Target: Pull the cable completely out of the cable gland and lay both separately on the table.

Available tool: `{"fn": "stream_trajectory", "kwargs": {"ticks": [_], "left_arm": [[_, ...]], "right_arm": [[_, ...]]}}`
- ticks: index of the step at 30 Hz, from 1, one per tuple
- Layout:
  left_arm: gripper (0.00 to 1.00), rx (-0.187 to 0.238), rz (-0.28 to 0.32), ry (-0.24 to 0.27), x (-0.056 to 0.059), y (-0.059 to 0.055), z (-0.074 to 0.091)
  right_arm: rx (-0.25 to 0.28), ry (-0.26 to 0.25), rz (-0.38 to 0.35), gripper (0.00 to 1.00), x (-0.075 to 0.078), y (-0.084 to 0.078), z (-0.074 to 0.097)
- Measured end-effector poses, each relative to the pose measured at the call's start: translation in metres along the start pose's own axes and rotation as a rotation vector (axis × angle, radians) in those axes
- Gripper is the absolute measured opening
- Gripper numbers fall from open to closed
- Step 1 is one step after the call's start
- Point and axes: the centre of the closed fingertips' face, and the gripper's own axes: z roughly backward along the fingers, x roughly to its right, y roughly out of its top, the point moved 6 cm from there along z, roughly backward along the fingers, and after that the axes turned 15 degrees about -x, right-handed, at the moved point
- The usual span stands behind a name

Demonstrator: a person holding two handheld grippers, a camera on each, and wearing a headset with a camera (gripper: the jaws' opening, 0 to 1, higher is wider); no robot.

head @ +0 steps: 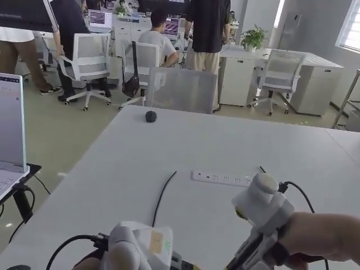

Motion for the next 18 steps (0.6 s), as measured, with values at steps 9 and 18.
{"fn": "stream_trajectory", "kwargs": {"ticks": [9, 18], "left_arm": [[0.15, 0.040, 0.158, -0.010, -0.002, -0.010, 0.005], [0.15, 0.041, 0.172, -0.026, 0.005, -0.010, 0.003]], "right_arm": [[-0.058, -0.425, 0.280, 0.07, -0.017, 0.008, -0.005], [-0.075, -0.514, 0.293, 0.07, -0.024, 0.004, -0.013]]}}
